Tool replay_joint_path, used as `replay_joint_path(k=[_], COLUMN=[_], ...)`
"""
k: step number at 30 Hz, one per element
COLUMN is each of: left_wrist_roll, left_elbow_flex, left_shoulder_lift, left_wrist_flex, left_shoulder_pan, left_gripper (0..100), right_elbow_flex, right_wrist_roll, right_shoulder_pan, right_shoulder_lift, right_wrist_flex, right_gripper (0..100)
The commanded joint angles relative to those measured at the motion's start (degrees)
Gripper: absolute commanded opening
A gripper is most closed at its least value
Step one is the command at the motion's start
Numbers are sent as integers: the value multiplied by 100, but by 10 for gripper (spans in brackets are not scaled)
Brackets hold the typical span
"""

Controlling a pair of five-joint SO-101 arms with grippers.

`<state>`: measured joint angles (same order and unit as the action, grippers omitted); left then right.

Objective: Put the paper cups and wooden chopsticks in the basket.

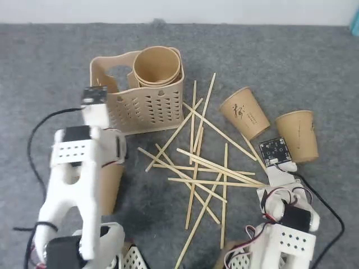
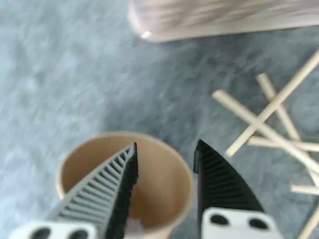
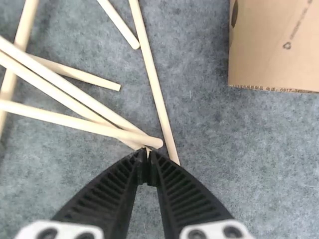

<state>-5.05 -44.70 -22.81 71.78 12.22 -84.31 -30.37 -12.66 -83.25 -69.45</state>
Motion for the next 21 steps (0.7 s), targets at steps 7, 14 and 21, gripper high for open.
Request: replay_joint_path(k=[7, 14, 21], left_wrist_roll=[2356, 4299, 5292], left_elbow_flex=[1297, 910, 303], left_shoulder_lift=[18, 0, -510], left_wrist_flex=[2400, 2884, 2884], left_shoulder_pan=[1881, 2532, 2831], left_gripper=[173, 100, 13], right_elbow_flex=[26, 26, 18], right_wrist_roll=[-53, -53, -44], right_shoulder_pan=[31, 22, 22], right_shoulder_lift=[-92, -92, -92], right_wrist_flex=[-40, -40, -40], right_gripper=[7, 7, 7])
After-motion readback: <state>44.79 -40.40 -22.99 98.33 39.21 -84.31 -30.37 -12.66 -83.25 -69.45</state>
